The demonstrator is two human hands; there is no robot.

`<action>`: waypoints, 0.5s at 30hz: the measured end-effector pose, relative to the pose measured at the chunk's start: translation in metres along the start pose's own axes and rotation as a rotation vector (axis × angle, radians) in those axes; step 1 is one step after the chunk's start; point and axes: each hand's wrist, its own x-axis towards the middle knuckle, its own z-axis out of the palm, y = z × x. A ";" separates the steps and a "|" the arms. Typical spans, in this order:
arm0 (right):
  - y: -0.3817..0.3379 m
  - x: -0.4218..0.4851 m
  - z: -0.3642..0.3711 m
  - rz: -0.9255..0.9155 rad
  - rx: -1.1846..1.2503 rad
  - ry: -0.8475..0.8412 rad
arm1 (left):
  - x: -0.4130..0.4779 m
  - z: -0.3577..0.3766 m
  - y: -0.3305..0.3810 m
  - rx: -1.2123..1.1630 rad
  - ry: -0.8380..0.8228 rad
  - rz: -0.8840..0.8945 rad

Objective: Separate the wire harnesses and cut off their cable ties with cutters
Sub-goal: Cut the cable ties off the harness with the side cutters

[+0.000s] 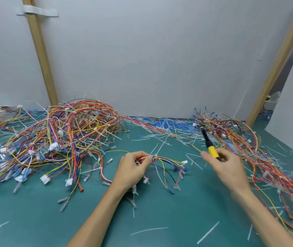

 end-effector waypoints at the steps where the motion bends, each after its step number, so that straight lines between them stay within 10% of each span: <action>1: -0.002 -0.005 0.002 -0.044 -0.116 -0.009 | -0.001 0.001 0.001 0.015 0.011 0.005; 15: -0.014 -0.025 0.012 -0.269 -0.736 -0.119 | -0.013 0.018 0.015 0.115 0.124 0.182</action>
